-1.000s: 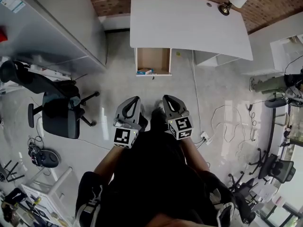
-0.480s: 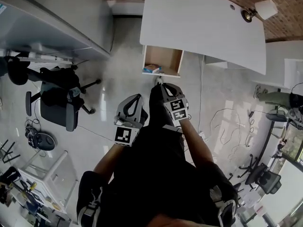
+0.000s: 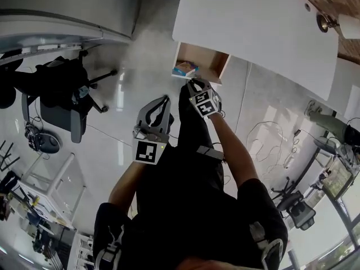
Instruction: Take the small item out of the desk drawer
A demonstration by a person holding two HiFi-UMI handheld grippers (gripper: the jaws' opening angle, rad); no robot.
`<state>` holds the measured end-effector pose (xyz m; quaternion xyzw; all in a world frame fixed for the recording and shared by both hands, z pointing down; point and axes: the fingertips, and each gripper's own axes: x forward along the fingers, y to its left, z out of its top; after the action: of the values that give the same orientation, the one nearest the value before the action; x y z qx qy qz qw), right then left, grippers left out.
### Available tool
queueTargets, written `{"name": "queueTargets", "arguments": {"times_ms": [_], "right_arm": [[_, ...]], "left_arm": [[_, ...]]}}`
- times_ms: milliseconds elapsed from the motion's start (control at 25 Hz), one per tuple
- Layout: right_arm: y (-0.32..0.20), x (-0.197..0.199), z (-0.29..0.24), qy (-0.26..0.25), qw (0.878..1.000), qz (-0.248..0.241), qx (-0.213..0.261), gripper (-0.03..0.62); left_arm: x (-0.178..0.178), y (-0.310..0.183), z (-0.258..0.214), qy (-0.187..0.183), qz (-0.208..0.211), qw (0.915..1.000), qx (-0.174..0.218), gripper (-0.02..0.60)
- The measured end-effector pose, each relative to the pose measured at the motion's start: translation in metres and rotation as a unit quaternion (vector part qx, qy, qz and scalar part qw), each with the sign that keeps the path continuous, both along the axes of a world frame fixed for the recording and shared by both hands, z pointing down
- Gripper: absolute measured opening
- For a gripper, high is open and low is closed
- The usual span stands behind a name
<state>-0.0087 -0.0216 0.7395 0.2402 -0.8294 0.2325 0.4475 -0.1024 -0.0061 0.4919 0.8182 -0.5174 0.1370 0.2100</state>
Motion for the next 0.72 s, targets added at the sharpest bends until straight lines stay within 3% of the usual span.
{"name": "queueTargets", "arguments": {"times_ms": [120,440,520,640,720], "right_arm": [[-0.007,-0.007,0.042,0.018,0.999,-0.025,-0.030,0.115],[-0.022,-0.013,0.120,0.043,0.995,-0.041,-0.084,0.117],[-0.023,-0.013,0.132,0.047,0.993,-0.051,-0.097,0.121],[-0.017,-0.013,0.147,0.053,0.990,-0.062,-0.114,0.121],[-0.015,-0.012,0.154,0.055,0.989,-0.066,-0.119,0.121]], "left_arm": [[-0.004,-0.009,0.020,-0.002,-0.010,0.9997,-0.020,0.009],[-0.003,-0.019,0.068,0.003,-0.011,0.9978,-0.065,0.009],[-0.002,-0.024,0.071,0.000,-0.005,0.9985,-0.054,0.009],[-0.001,-0.038,0.067,-0.014,0.011,0.9998,0.002,0.009],[0.000,-0.033,0.079,-0.007,0.004,0.9995,-0.030,0.009]]}}
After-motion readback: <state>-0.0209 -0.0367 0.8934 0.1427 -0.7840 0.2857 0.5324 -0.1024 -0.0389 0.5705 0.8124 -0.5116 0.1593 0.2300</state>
